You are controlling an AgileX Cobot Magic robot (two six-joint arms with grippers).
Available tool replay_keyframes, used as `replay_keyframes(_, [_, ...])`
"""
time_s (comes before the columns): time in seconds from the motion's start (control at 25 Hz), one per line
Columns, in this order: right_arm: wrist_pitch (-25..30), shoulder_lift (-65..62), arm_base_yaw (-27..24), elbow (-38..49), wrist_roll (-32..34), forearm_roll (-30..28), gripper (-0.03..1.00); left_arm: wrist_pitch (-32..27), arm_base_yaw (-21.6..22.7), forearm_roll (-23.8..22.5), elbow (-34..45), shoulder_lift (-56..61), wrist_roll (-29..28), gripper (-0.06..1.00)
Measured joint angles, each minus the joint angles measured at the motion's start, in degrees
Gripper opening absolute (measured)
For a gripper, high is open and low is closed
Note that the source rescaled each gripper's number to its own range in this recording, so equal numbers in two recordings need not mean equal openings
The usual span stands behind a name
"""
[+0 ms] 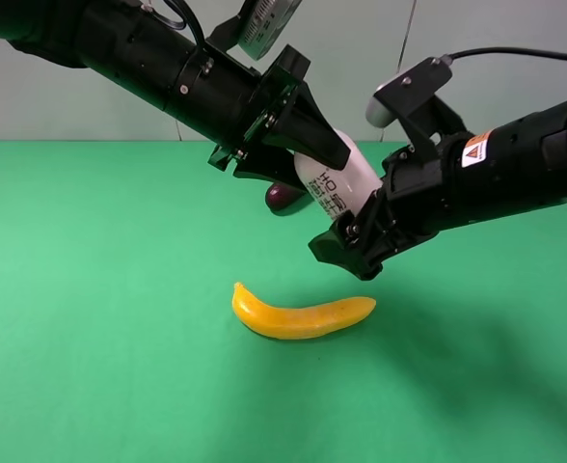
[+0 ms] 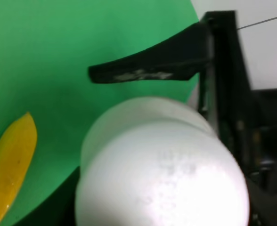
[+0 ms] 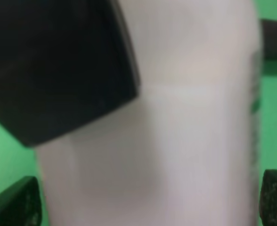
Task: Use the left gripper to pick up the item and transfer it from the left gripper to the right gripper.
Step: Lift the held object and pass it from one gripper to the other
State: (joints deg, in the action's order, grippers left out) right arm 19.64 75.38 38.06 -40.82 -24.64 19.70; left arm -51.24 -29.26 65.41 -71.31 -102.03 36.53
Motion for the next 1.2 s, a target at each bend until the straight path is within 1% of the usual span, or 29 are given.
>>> replay_keyframes(0.48, [0.0, 0.9, 0.0, 0.0, 0.0, 0.5, 1.0, 0.0, 0.0, 0.3, 0.0, 0.0, 0.4, 0.01])
replay_keyframes(0.68, [0.0, 0.9, 0.0, 0.0, 0.0, 0.6, 1.0, 0.0, 0.0, -0.9, 0.0, 0.0, 0.4, 0.01])
replay_keyframes(0.72, [0.0, 0.9, 0.0, 0.0, 0.0, 0.6, 0.98, 0.0, 0.0, -1.1, 0.0, 0.0, 0.4, 0.01])
replay_keyframes(0.76, [0.0, 0.9, 0.0, 0.0, 0.0, 0.6, 0.93, 0.0, 0.0, -1.2, 0.0, 0.0, 0.4, 0.01])
replay_keyframes(0.84, [0.0, 0.9, 0.0, 0.0, 0.0, 0.7, 0.75, 0.0, 0.0, -1.3, 0.0, 0.0, 0.4, 0.01])
replay_keyframes(0.88, [0.0, 0.9, 0.0, 0.0, 0.0, 0.7, 0.58, 0.0, 0.0, -1.4, 0.0, 0.0, 0.4, 0.01])
replay_keyframes(0.92, [-0.2, 0.9, 0.0, 0.0, -0.1, 0.7, 0.31, 0.0, 0.0, -1.4, 0.0, 0.0, 0.4, 0.01])
replay_keyframes(0.96, [-0.2, 0.9, 0.1, 0.0, -0.6, 0.6, 0.0, 0.2, 0.0, -1.4, 0.0, 0.0, 0.5, 0.01])
replay_keyframes(1.04, [-0.2, 0.9, 0.1, 0.0, -1.6, 0.7, 0.06, 0.2, 0.0, -1.3, 0.0, 0.0, 0.5, 0.01])
replay_keyframes(1.08, [-0.2, 0.9, 0.1, 0.0, -1.9, 0.7, 0.04, 0.2, 0.0, -1.3, 0.0, 0.0, 0.5, 0.01])
replay_keyframes(1.2, [-0.2, 0.9, 0.1, 0.0, -2.2, 0.7, 0.04, 0.2, 0.0, -1.3, 0.0, 0.0, 0.5, 0.01])
